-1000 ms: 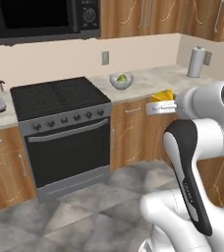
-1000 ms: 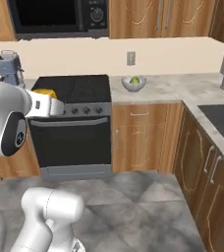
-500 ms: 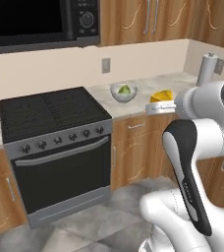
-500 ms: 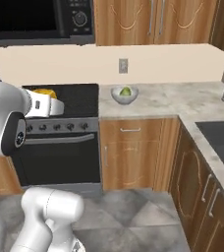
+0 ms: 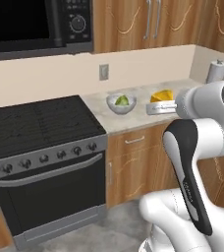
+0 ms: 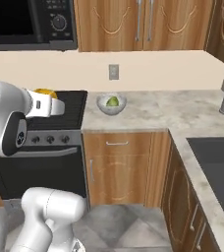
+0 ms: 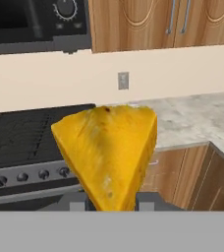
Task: Pick the cheese from the fridge and the cheese grater from the cabinet and place them next to the salad bowl.
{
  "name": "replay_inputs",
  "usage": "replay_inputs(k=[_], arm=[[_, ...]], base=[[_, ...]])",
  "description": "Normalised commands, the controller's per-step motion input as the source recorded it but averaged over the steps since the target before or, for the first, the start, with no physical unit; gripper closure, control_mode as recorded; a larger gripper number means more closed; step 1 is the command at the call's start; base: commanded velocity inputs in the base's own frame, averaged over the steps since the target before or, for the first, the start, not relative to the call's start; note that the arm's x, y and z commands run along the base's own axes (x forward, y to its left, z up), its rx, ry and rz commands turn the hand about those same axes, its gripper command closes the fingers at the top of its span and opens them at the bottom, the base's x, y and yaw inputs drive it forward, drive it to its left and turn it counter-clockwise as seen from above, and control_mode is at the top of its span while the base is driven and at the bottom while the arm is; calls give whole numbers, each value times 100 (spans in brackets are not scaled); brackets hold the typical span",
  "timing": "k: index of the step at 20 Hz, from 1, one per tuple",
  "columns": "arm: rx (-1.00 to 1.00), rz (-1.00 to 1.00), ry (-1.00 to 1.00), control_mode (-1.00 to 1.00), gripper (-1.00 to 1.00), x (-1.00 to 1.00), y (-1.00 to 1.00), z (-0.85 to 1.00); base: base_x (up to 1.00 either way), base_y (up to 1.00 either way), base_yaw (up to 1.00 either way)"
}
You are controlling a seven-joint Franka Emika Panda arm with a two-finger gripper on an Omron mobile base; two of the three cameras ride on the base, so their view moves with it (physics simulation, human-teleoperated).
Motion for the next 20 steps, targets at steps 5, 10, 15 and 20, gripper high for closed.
replay_inputs(k=[5, 10, 15, 20], arm=[[0, 0, 0, 100, 100, 0, 0, 0], [0, 0, 0, 100, 100, 0, 0, 0], [0, 0, 0, 100, 100, 0, 0, 0], [0, 0, 0, 100, 100, 0, 0, 0]], base=[[62, -40, 14], [61, -38, 16], [61, -34, 21], [60, -29, 27]])
